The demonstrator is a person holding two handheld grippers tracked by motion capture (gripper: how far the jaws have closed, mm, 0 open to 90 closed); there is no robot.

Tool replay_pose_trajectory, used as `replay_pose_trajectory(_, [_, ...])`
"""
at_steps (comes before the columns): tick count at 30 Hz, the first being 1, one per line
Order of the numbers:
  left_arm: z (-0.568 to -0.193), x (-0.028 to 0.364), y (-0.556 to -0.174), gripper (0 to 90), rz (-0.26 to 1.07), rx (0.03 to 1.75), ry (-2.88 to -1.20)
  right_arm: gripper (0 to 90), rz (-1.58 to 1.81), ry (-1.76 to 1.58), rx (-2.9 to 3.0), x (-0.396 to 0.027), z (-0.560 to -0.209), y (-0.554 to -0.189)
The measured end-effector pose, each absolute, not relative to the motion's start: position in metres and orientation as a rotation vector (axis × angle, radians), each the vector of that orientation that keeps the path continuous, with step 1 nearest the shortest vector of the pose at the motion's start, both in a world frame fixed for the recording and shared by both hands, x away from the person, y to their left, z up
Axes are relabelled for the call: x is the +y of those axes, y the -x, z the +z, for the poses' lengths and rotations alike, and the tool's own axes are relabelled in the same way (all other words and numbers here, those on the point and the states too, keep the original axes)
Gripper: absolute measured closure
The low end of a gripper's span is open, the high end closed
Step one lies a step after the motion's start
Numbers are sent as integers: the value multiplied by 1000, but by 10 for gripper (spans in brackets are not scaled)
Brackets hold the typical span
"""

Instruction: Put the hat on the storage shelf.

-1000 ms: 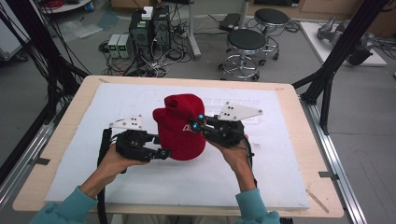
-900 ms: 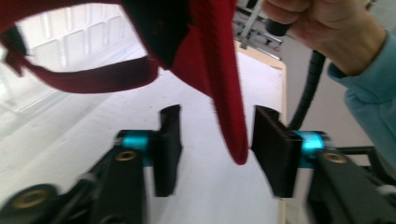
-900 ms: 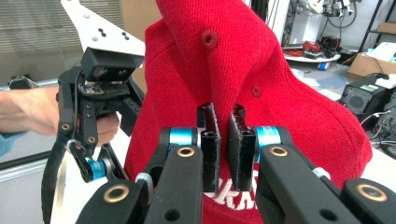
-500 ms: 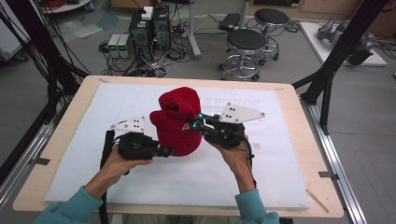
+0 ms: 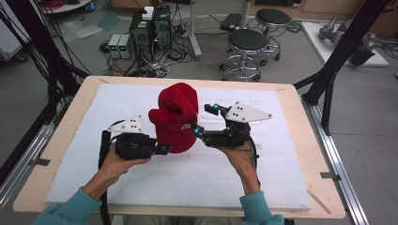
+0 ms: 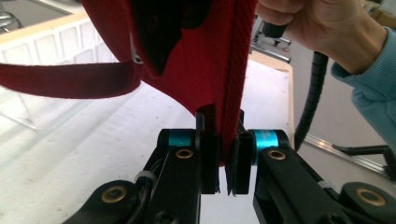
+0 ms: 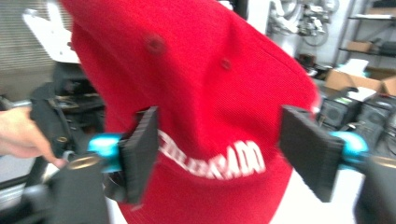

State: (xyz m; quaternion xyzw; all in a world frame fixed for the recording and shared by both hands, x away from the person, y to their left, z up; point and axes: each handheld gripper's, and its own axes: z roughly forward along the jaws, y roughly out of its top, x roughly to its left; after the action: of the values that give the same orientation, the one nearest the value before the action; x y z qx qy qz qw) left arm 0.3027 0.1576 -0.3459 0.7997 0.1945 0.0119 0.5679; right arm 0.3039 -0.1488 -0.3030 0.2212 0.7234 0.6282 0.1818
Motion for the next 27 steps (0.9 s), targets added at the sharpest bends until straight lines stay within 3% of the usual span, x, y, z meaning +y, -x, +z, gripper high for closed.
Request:
replay_pose_trajectory(1, [-346, 158, -303, 853, 28, 457, -1879, 200, 1773, -624, 2042, -149, -303, -304])
replay_pose_trajectory(3, [-340, 158, -305, 853, 77, 468, -1875, 104, 1734, -677, 2012, -154, -304, -302])
replay_pose_trajectory(5, [-334, 158, -308, 853, 108, 478, -1871, 98, 1707, -685, 2016, -160, -306, -300])
replay_pose_trajectory(7, [-328, 157, -311, 853, 155, 483, -1868, 4, 1663, -715, 2012, -167, -308, -298])
replay_pose_trajectory(20, [-305, 137, -347, 852, 398, 531, -1876, 4, 1519, -872, 1983, -231, -337, -273])
replay_pose_trajectory(27, [-307, 126, -368, 853, 447, 560, -1868, 5, 1499, -980, 1913, -266, -362, -262])
